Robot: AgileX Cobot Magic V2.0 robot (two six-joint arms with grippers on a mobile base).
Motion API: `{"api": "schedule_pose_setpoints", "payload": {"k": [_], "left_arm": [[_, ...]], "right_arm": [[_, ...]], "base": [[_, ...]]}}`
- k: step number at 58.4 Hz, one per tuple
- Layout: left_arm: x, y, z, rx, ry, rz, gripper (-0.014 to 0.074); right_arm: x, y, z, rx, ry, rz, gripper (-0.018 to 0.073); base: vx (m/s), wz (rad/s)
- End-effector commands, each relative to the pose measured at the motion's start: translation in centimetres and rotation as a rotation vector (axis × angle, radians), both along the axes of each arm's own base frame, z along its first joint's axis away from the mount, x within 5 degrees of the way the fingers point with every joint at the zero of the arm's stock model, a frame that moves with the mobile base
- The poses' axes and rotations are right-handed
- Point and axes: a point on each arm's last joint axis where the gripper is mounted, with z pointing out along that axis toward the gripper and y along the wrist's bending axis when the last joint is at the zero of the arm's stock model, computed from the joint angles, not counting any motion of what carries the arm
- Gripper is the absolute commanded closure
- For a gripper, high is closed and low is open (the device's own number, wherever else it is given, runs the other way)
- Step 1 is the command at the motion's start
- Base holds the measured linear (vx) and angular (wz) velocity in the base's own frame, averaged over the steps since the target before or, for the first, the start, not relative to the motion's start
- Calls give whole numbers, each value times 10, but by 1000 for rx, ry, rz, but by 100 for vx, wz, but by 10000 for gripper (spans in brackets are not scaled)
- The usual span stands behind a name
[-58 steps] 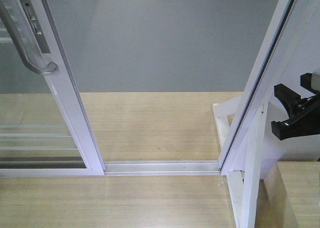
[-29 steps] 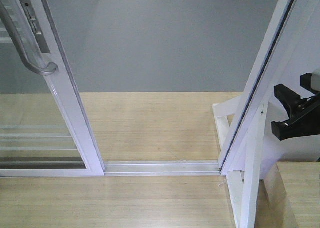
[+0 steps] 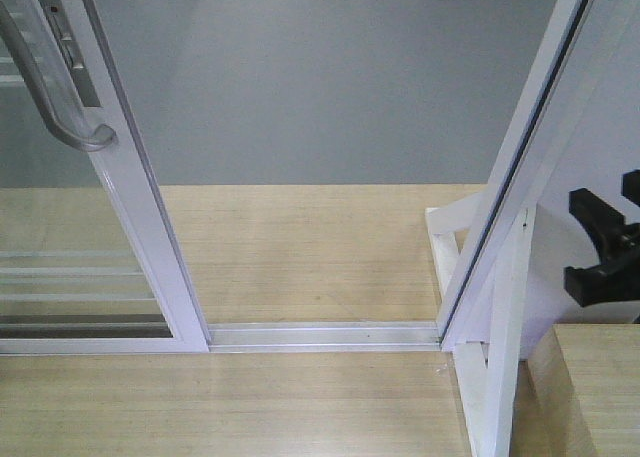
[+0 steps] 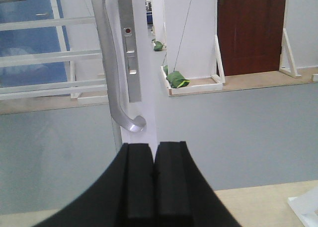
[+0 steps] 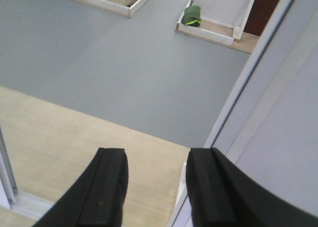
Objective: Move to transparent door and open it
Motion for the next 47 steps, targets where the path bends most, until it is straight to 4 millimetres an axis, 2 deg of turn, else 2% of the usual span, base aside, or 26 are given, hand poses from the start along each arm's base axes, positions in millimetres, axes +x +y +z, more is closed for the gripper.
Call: {"api": "schedule_pose_setpoints", "payload": {"k": [1,8,17,22,30,34,47], "left_arm": [[0,0,-1,-21,-72,0,602],[0,0,-1,-21,-72,0,602],[0,0,-1,-21,-72,0,602],[0,0,-1,-21,-72,0,602],[0,0,-1,-21,-72,0,602],[0,0,-1,-21,-71,0,602],[0,0,-1,-21,-69,0,602]], "right_arm": [[-17,-10,8,70,-136,-48,252],[-42,-21,-9,88,-198,-127,362],[-63,-24,-43,8,-241,-130,574],[-71,-24,-61,-20,-264,-118,571],[-77,-24,-92,106,-286,-132,571],[-77,-24,-94,82,-243,-136,571],[-77,-23,-93,74,-273,-124,570]], "base": [[0,0],[0,0],[0,0],[0,0],[0,0],[0,0],[0,0]]}}
